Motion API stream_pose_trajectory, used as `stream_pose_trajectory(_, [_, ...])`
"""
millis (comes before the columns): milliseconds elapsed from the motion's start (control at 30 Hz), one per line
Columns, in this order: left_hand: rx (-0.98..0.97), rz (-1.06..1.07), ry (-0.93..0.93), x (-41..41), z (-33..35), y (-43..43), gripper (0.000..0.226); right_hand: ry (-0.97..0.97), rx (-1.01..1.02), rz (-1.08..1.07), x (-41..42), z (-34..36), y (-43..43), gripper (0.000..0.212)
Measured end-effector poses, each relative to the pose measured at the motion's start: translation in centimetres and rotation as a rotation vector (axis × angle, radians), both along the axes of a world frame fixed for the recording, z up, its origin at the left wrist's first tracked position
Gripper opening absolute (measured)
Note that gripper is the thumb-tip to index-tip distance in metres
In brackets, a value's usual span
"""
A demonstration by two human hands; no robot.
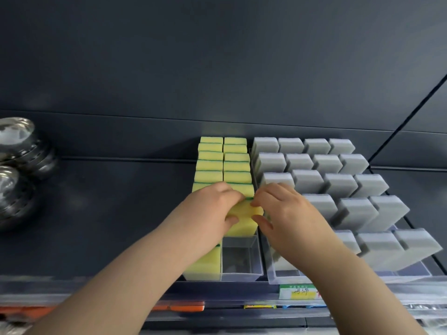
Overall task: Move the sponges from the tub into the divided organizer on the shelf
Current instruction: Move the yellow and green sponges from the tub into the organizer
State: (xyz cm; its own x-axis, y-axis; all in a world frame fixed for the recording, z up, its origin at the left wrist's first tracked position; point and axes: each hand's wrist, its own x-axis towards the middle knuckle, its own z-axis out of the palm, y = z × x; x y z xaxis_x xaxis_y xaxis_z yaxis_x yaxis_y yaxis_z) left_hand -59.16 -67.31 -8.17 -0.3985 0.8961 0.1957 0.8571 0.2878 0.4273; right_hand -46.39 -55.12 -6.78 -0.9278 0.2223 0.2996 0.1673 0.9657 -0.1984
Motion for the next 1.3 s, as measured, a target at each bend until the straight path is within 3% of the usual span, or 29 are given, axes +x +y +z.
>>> stream_pose_trajectory(100, [-0.041,-0.019,0.105,0.1,-0.8,-0.3,0.023,-0.141,0.051,-0.014,-0.1,-0.9,-0.5,0.018])
stream_pose_trajectory(200, [-0.067,-0.061,0.136,0.0,-1.4,-0.5,0.026,-0.229,0.151,-0.01,-0.3,-1.4,-1.2,0.018])
stream_pose_trajectory(367, [0.015,-0.087,0.134,0.0,0.2,-0.9,0.026,-0.108,0.091,-0.057,-0.2,-0.1,-1.0,0.019])
stream_pose_trajectory(633, [0.381,-0.034,0.23,2.6,6.2,-1.4,0.036,0.3,-0.011,-0.142,4.5,6.1,1.6,0.03])
stream_pose_trajectory(767, [0.474,-0.07,0.271,7.4,8.1,-0.2,0.04,0.433,-0.014,-0.202,10.7,8.1,2.9,0.04])
stream_pose_trajectory(967, [0.458,-0.182,0.237,18.6,7.9,4.6,0.042,0.47,-0.036,-0.338,24.3,7.7,5.6,0.043])
stream_pose_trajectory(1300, [0.337,-0.414,0.102,38.7,0.7,13.4,0.037,0.286,-0.31,-0.804,48.2,-1.7,8.3,0.048])
